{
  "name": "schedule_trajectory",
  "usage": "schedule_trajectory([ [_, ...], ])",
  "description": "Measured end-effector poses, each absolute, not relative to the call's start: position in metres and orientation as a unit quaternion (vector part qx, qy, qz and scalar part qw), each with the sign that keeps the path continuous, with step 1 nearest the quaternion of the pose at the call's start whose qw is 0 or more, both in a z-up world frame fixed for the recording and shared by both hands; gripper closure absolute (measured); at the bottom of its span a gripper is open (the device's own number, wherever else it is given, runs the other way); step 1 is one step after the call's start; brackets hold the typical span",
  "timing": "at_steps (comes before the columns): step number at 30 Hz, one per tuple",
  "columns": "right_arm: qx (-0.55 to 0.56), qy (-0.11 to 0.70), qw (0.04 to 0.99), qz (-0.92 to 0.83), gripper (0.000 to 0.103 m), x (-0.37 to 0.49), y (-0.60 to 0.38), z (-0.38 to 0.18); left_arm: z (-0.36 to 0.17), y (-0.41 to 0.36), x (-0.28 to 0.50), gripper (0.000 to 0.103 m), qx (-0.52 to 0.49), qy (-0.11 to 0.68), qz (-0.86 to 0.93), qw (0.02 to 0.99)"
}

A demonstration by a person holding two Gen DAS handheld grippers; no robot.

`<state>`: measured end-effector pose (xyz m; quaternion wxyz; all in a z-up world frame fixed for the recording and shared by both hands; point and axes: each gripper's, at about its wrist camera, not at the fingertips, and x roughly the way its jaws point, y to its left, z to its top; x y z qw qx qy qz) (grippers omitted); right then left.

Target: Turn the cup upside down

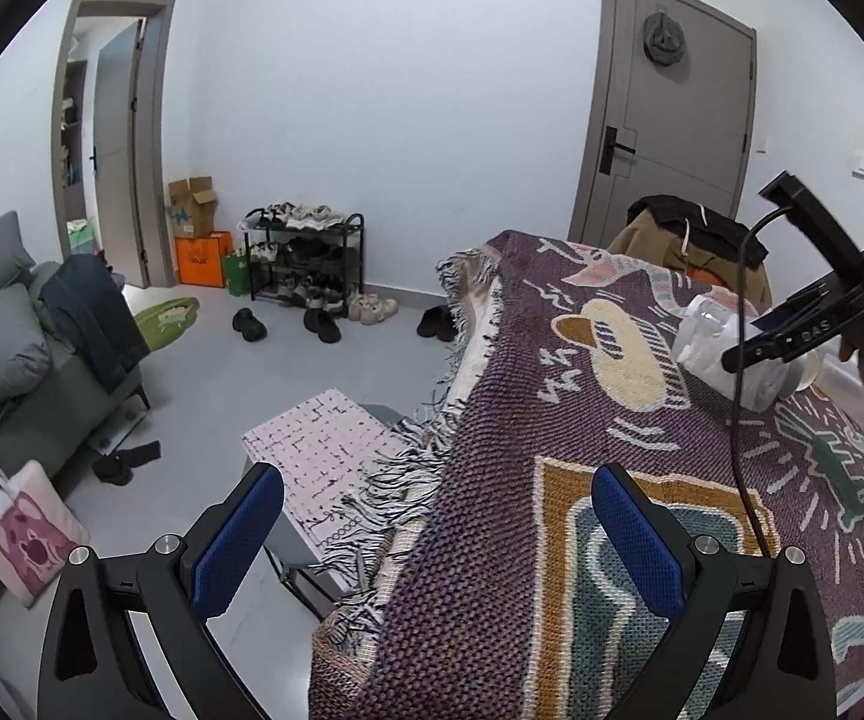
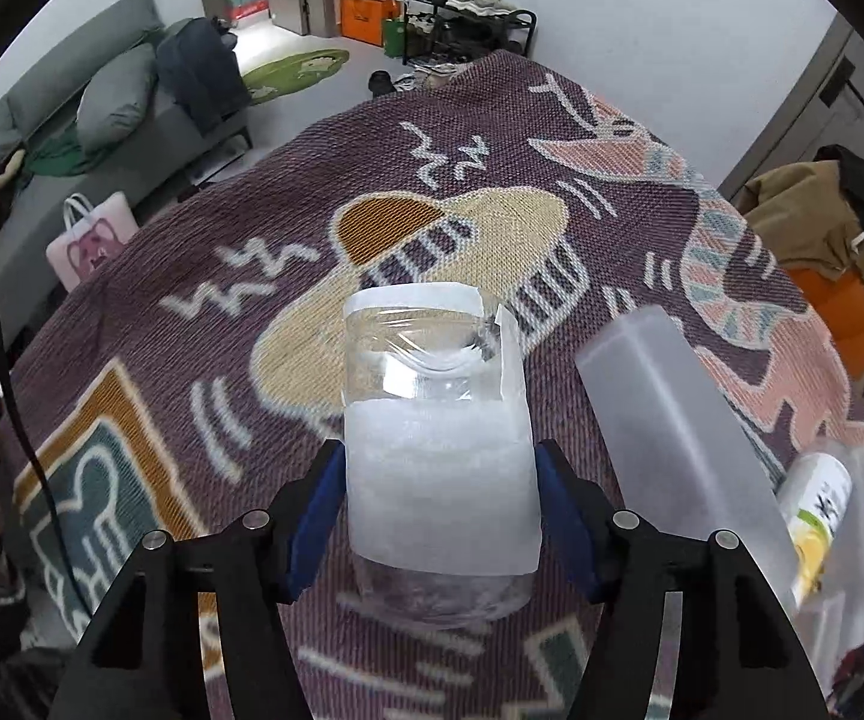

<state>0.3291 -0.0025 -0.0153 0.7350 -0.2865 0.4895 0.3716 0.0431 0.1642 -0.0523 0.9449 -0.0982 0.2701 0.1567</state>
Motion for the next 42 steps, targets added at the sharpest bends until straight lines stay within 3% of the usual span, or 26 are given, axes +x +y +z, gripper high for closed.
schedule_trajectory([
  [13,-0.287,0.500,0.734,0.359,0.039,0.277,-0.081,0.018,-0.041,0.133,0.046,0.000,-0.071,0.262,0.120,0.955],
  [23,-0.339,0.452,0.706,0.427,0.039,0.210,-0.125,0.033,-0.029,0.090,0.049,0.000,-0.038,0.259,0.072,0.962],
  [42,-0.411,0.447,0.670,0.427,0.039,0.189,-0.170,-0.023,-0.025,0.040,0.055,0.000,0.011,0.270,0.022,0.962],
])
